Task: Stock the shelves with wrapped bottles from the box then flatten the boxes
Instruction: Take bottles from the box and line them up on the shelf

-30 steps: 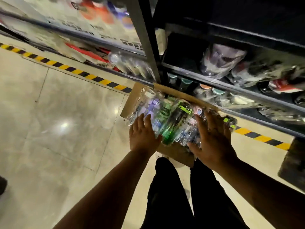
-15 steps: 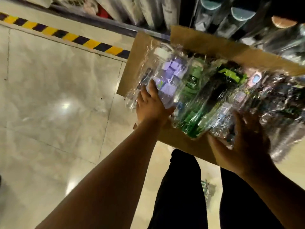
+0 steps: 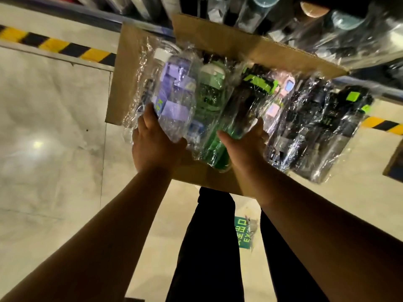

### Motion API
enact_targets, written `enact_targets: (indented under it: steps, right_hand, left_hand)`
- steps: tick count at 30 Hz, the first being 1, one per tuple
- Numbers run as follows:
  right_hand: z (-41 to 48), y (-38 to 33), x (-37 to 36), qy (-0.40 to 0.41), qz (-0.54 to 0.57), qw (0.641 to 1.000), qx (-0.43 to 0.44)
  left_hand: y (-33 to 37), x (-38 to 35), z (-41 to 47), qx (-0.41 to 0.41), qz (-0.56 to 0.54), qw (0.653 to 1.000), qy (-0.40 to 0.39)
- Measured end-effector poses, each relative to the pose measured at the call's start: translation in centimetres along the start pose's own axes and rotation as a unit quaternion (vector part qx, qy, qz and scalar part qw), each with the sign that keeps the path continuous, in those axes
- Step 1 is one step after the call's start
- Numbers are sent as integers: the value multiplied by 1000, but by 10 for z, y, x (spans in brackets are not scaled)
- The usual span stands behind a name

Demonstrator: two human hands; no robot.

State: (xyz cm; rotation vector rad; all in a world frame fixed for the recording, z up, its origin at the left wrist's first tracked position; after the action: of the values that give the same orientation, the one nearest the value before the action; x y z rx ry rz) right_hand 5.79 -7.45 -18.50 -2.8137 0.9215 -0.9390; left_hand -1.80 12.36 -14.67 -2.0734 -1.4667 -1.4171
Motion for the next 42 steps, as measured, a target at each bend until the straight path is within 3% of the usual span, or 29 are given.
enact_targets:
  steps: [6, 12, 16, 21, 25, 32, 37, 42]
  right_hand:
    - [14, -16, -21, 68, 100, 990, -74]
    - [15, -9, -16, 107, 108, 988, -38]
    - [-5, 2, -3, 92, 150, 984, -1]
    - [-53, 10, 30, 6, 324, 946, 23]
    - [-106, 6, 77, -63, 335, 933, 112]
    - [-220, 0, 194, -142, 319, 911, 219]
    - [-295, 24, 272, -141, 360, 887, 253]
    - [-361, 54, 346, -120, 373, 869, 303]
  left_hand:
    - [-10, -3, -10, 0, -19, 1000, -13]
    - [-11, 3, -23, -1, -55, 998, -13]
    - [5, 13, -35, -1, -86, 996, -26]
    - [33, 35, -55, 22, -147, 987, -59]
    - [60, 65, -87, 34, -275, 953, -119]
    - [136, 149, -179, -58, -359, 904, -226]
    - [183, 195, -255, -97, -392, 883, -242]
    - [241, 230, -339, -100, -422, 879, -200]
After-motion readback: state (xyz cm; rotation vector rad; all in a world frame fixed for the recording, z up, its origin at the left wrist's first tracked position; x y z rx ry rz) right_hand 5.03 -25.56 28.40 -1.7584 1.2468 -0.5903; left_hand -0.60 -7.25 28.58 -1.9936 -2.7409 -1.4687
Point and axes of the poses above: each hand's wrist, its own z-axis towards the middle knuckle, its own x-axis out of the back of the hand, y = z × x, the point moved 5 cm from there along z, towards the middle knuckle, and after that the axes turned 1 degree about -z, right-handed, at the moved point
